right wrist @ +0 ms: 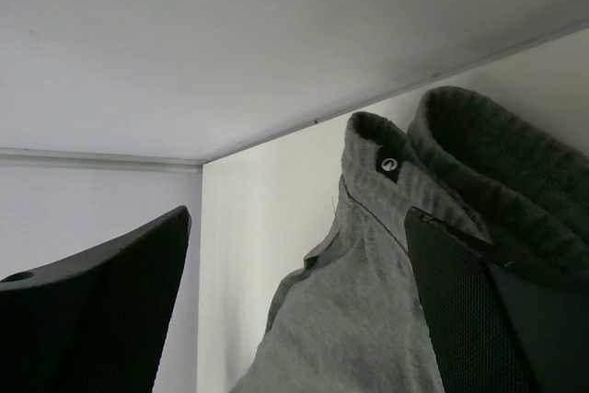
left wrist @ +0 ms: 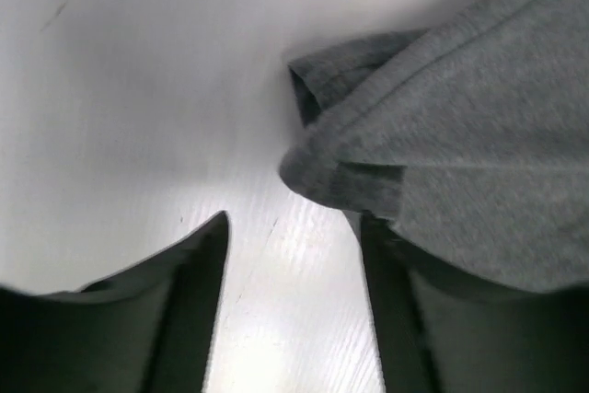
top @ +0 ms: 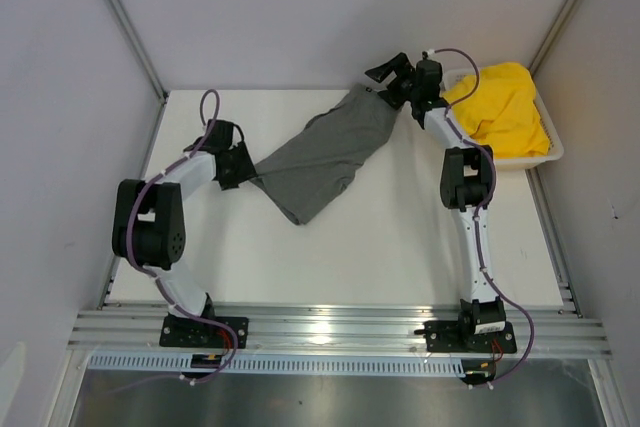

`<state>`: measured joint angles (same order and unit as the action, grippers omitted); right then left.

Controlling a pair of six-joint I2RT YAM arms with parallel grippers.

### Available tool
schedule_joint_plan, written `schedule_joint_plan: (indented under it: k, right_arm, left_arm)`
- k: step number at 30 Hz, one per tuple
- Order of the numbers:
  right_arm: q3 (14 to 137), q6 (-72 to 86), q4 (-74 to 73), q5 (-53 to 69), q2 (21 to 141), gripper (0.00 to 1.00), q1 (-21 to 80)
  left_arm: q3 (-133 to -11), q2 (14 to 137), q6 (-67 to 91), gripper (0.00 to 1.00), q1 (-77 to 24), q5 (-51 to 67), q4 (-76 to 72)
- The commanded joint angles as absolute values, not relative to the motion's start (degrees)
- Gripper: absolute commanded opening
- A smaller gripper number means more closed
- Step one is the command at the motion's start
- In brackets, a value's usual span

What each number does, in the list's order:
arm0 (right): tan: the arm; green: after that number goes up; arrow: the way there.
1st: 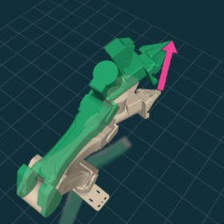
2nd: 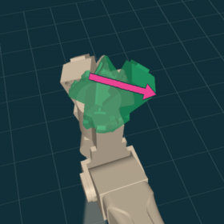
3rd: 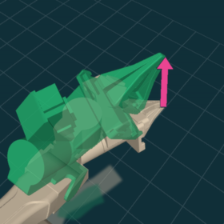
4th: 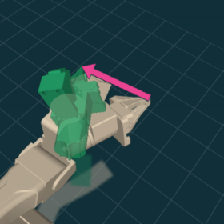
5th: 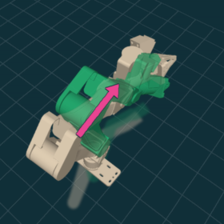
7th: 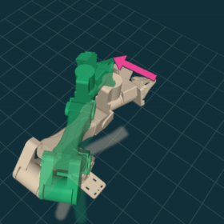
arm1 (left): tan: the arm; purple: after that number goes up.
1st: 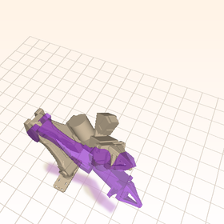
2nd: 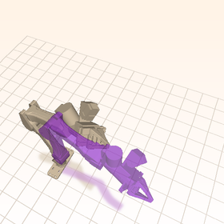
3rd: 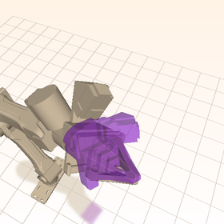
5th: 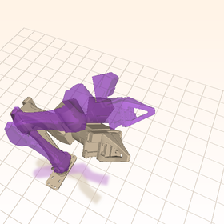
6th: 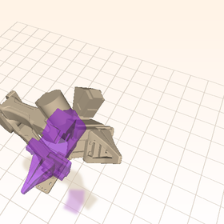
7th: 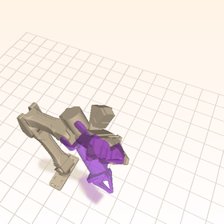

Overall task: Fold and stack the shorts
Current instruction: Fold the shorts

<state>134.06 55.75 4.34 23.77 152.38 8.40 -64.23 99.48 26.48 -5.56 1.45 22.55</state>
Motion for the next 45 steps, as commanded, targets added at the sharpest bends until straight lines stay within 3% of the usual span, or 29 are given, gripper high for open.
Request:
schedule_joint_plan:
  k: [1, 2, 3, 8, 19, 28, 40, 45]
  right_arm:
    - [138.7, 52.9, 8.0, 22.0, 150.1, 1.00, 9.0]
    - [138.6, 52.0, 7.2, 21.8, 149.3, 0.99, 9.1]
    - [138.4, 49.2, 4.9, 21.7, 148.5, 1.00, 8.9]
    - [130.8, 39.6, -2.2, 17.9, 139.0, 1.00, 8.4]
    - [119.6, 29.4, -17.8, 12.7, 130.8, 0.82, 6.5]
    - [116.9, 28.0, -16.8, 13.2, 133.3, 0.84, 6.1]
    - [120.2, 30.3, -12.1, 14.5, 141.9, 0.88, 6.7]
    - [120.1, 33.0, -6.6, 17.0, 144.0, 0.75, 6.9]
  left_arm:
    - [-64.4, 99.8, 28.3, 0.66, -5.0, -2.0, 19.9]
    - [-64.0, 99.1, 28.7, 0.76, -4.9, -2.6, 19.7]
    - [-63.7, 97.4, 28.8, 0.79, -5.0, -4.2, 19.4]
    - [-63.6, 89.4, 28.8, 0.88, -5.4, -8.3, 20.3]
    - [-59.9, 81.7, 23.7, 0.88, -20.6, -10.6, 17.1]
    - [-56.9, 83.9, 16.4, 0.88, -38.7, -16.8, 15.7]
    - [-53.7, 87.2, 11.8, 0.89, -41.7, -17.7, 12.7]
    - [-54.7, 90.0, 9.0, 0.90, -43.3, -18.0, 12.0]
